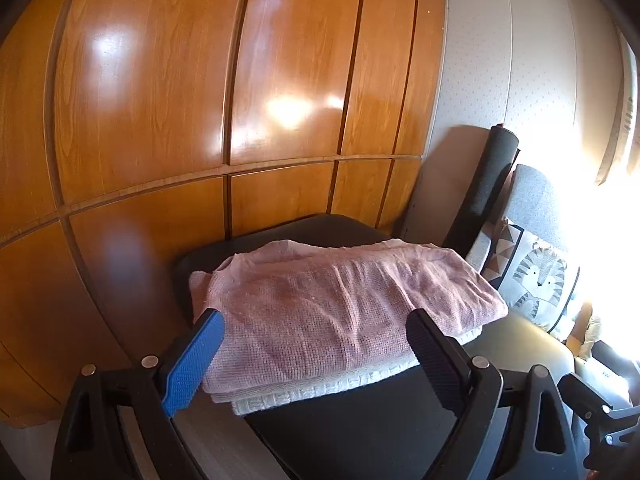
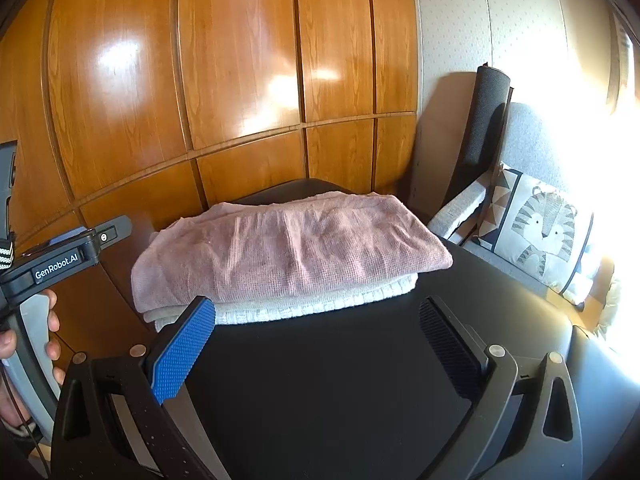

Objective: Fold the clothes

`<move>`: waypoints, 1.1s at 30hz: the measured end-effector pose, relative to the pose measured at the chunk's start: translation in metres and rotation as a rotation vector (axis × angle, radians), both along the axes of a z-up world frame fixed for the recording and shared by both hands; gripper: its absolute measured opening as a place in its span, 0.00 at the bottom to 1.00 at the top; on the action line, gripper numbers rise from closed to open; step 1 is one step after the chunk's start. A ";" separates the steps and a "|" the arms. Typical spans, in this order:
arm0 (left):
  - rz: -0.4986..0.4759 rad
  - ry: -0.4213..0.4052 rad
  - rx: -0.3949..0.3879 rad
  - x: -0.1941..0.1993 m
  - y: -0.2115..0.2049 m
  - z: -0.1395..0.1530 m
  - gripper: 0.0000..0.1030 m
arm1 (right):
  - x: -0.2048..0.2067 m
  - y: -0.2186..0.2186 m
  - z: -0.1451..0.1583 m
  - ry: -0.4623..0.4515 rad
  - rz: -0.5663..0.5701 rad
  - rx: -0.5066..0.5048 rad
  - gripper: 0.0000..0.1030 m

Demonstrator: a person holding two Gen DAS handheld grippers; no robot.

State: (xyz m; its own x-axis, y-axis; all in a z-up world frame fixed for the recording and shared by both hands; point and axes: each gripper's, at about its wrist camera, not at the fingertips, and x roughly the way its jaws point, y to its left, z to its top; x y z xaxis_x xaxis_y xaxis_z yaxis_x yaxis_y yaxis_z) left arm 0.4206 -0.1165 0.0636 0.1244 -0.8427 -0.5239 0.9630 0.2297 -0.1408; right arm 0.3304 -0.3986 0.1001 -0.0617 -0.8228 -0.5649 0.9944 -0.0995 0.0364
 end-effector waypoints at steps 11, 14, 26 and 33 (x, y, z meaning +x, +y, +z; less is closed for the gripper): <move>-0.001 -0.018 -0.021 -0.001 0.006 0.005 0.91 | 0.004 -0.005 0.004 0.014 0.011 -0.002 1.00; -0.017 -0.023 -0.033 -0.002 0.008 0.006 0.91 | 0.004 -0.005 0.002 0.008 0.011 0.002 1.00; -0.025 -0.039 -0.032 -0.006 0.008 0.004 0.21 | 0.004 -0.004 0.001 -0.001 0.016 -0.002 1.00; 0.015 -0.044 -0.047 -0.001 0.014 0.005 0.02 | 0.009 -0.005 0.005 0.005 0.026 -0.011 1.00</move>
